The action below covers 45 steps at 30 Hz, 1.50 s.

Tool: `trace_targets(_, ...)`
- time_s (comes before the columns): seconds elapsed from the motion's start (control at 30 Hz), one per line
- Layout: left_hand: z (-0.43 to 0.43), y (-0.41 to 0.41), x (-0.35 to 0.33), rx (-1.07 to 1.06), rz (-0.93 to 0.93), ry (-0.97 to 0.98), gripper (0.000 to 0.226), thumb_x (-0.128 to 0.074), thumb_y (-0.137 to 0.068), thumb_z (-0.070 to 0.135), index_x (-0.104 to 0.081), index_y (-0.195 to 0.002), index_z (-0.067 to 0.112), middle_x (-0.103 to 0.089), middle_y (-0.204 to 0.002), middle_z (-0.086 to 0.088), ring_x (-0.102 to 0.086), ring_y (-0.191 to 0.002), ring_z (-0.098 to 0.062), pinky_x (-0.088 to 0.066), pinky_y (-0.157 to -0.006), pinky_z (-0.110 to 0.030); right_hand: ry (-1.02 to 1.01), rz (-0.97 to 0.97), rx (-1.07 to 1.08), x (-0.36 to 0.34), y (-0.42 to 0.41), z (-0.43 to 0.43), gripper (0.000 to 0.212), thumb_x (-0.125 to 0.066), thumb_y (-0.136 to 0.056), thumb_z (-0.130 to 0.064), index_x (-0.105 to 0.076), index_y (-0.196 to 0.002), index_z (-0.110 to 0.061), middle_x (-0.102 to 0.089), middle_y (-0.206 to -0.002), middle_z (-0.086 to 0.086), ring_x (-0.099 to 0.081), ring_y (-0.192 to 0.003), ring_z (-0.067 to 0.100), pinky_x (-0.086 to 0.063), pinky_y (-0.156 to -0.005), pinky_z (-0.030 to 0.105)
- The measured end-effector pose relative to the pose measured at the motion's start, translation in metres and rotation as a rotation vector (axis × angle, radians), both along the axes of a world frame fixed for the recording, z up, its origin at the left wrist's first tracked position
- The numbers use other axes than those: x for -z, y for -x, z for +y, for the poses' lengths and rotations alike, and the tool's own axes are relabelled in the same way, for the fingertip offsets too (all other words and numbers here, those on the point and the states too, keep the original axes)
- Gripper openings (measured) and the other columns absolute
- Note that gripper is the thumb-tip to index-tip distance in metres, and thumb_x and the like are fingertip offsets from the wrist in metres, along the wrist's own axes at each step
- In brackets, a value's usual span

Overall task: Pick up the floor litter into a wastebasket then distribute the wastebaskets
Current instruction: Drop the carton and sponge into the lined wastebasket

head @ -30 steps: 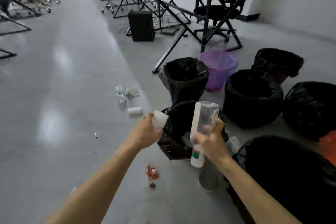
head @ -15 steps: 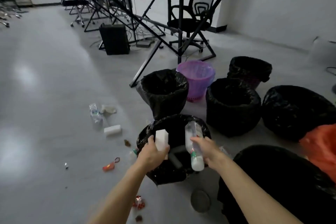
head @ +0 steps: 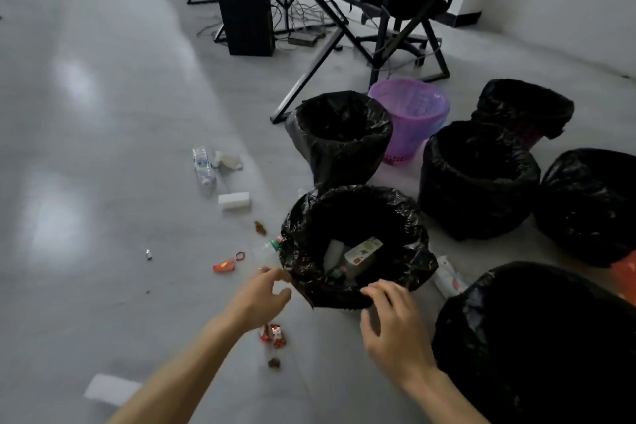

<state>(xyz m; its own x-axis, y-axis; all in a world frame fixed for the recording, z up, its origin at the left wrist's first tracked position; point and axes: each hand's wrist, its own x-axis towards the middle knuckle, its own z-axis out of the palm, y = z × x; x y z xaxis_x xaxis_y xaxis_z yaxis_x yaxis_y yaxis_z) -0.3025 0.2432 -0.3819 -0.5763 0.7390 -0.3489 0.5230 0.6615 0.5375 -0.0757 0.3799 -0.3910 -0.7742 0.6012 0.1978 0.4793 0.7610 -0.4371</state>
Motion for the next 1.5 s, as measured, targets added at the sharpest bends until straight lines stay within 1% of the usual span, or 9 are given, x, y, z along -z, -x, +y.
trace_targets(0.17,-0.051,0.006,0.048,-0.075,-0.047,0.229,0.045,-0.055,-0.094,0.039,-0.051,-0.136,0.022,-0.051,-0.135,-0.007,-0.051,-0.124,-0.024,-0.040,-0.103,-0.033,0.082,-0.216,-0.058,0.046,0.001,-0.020,0.030,-0.059,-0.084,-0.029,-0.066,-0.112,-0.022,-0.062,-0.108,-0.005,-0.060,-0.104,0.019,-0.050,-0.085,0.030)
trace_targets(0.33,-0.067,0.002,0.116,-0.097,-0.147,0.369,0.068,-0.061,-0.087,0.048,-0.035,-0.147,0.027,-0.038,-0.147,-0.014,-0.046,-0.130,-0.031,-0.039,-0.108,-0.039,0.390,-0.752,0.066,0.097,0.008,-0.014,0.048,-0.046,-0.097,-0.036,-0.040,-0.143,-0.023,-0.044,-0.145,0.003,-0.049,-0.126,0.024,-0.047,-0.093,0.034)
trace_targets(0.53,-0.038,-0.005,0.186,-0.007,-0.062,0.305,0.078,-0.064,-0.087,0.048,-0.022,-0.152,0.039,-0.019,-0.161,-0.014,-0.015,-0.149,-0.032,-0.025,-0.118,-0.043,0.503,-0.874,0.183,0.163,-0.009,-0.018,0.069,-0.046,-0.097,-0.029,-0.014,-0.157,-0.023,-0.020,-0.161,0.005,-0.024,-0.145,0.032,-0.041,-0.108,0.043)
trace_targets(0.63,-0.027,-0.011,0.208,-0.032,-0.009,0.282,0.063,-0.062,-0.084,0.054,-0.038,-0.141,0.044,-0.032,-0.150,-0.013,-0.032,-0.137,-0.036,-0.039,-0.107,-0.045,0.447,-0.868,0.168,0.176,-0.016,-0.024,0.055,-0.047,-0.095,-0.024,-0.031,-0.148,-0.022,-0.034,-0.149,0.007,-0.031,-0.137,0.032,-0.043,-0.103,0.042)
trace_targets(0.73,-0.026,-0.019,0.217,-0.076,0.053,0.216,0.026,-0.059,-0.090,0.034,-0.061,-0.114,0.025,-0.043,-0.121,-0.010,-0.054,-0.103,-0.033,-0.048,-0.081,-0.034,0.385,-0.840,0.148,0.180,-0.018,-0.029,0.040,-0.045,-0.095,-0.022,-0.043,-0.134,-0.015,-0.045,-0.138,0.008,-0.040,-0.127,0.033,-0.042,-0.100,0.041)
trace_targets(0.87,-0.031,-0.021,0.217,-0.092,0.000,0.181,0.010,-0.052,-0.091,0.017,-0.060,-0.095,0.022,-0.040,-0.106,-0.003,-0.061,-0.069,-0.023,-0.054,-0.066,-0.032,0.378,-0.841,0.084,0.179,-0.018,-0.035,0.044,-0.044,-0.094,-0.021,-0.041,-0.139,-0.018,-0.044,-0.140,0.004,-0.040,-0.129,0.030,-0.041,-0.102,0.039)
trace_targets(1.1,-0.053,0.006,0.181,-0.283,-0.038,0.099,0.009,-0.064,-0.089,0.020,-0.067,-0.096,0.024,-0.057,-0.098,-0.008,-0.058,-0.090,-0.029,-0.042,-0.077,-0.029,0.506,-0.813,-0.117,0.134,-0.002,-0.041,0.047,-0.044,-0.092,-0.005,-0.061,-0.126,-0.032,-0.053,-0.139,-0.004,-0.053,-0.126,0.024,-0.046,-0.095,0.032)
trace_targets(1.37,-0.046,0.021,0.053,-0.276,0.039,-0.186,0.007,-0.070,-0.088,0.026,-0.067,-0.089,0.031,-0.062,-0.090,0.003,-0.058,-0.080,-0.017,-0.040,-0.068,-0.027,0.701,-0.399,-0.165,-0.013,0.017,-0.023,0.036,-0.053,-0.089,-0.016,-0.044,-0.120,-0.033,-0.067,-0.116,-0.003,-0.064,-0.098,0.019,-0.054,-0.083,0.039)
trace_targets(1.5,-0.003,0.014,-0.022,-0.213,0.078,-0.398,0.009,-0.071,-0.086,0.027,-0.068,-0.089,0.034,-0.059,-0.089,0.007,-0.058,-0.078,-0.007,-0.041,-0.071,-0.024,0.775,-0.240,-0.109,-0.088,0.016,0.007,0.043,-0.063,-0.087,-0.023,-0.050,-0.126,-0.035,-0.068,-0.110,-0.013,-0.066,-0.096,0.005,-0.055,-0.079,0.024)
